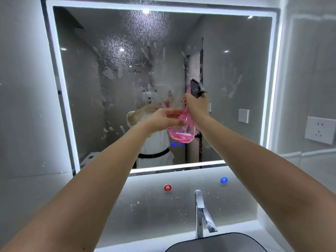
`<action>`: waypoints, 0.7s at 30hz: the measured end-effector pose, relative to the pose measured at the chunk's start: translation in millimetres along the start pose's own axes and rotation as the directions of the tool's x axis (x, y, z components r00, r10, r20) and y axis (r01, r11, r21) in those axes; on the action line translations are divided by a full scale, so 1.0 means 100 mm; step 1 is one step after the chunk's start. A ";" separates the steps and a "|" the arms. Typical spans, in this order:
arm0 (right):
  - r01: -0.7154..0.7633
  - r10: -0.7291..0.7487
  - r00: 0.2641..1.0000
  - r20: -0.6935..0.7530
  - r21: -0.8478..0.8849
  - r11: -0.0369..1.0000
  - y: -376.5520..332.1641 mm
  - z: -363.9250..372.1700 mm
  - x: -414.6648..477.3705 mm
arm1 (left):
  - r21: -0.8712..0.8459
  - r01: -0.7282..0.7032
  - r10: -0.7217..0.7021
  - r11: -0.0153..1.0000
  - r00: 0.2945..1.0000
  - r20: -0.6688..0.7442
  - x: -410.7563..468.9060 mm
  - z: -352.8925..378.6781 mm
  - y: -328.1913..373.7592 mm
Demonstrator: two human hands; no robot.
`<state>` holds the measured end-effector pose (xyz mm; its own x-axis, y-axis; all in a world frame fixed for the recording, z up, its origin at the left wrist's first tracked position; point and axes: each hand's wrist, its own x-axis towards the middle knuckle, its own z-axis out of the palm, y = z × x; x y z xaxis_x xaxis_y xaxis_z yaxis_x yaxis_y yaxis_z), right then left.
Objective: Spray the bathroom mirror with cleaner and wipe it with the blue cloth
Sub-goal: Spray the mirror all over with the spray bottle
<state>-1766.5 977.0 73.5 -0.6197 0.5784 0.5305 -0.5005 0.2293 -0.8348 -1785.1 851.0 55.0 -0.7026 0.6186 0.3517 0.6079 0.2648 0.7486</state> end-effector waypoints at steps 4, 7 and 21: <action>0.039 -0.039 0.998 -0.047 -0.002 0.999 0.00 0.00 0.08 | -0.048 -0.005 0.003 0.999 1.000 -0.028 0.08 0.03 0.01; 0.033 -0.033 0.998 -0.063 0.008 0.999 0.07 -0.07 0.15 | -0.057 -0.005 0.002 0.998 0.999 -0.053 0.18 0.08 -0.04; 0.062 -0.065 0.994 -0.085 -0.034 0.997 0.34 -1.24 0.80 | -0.036 -0.046 0.046 0.998 0.999 -0.003 0.92 1.17 0.37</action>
<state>-1758.0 1128.3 69.6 -0.5319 0.6270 0.5692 -0.5176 0.2912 -0.8045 -1783.8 1004.1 49.8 -0.6751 0.6276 0.3877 0.6260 0.2091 0.7513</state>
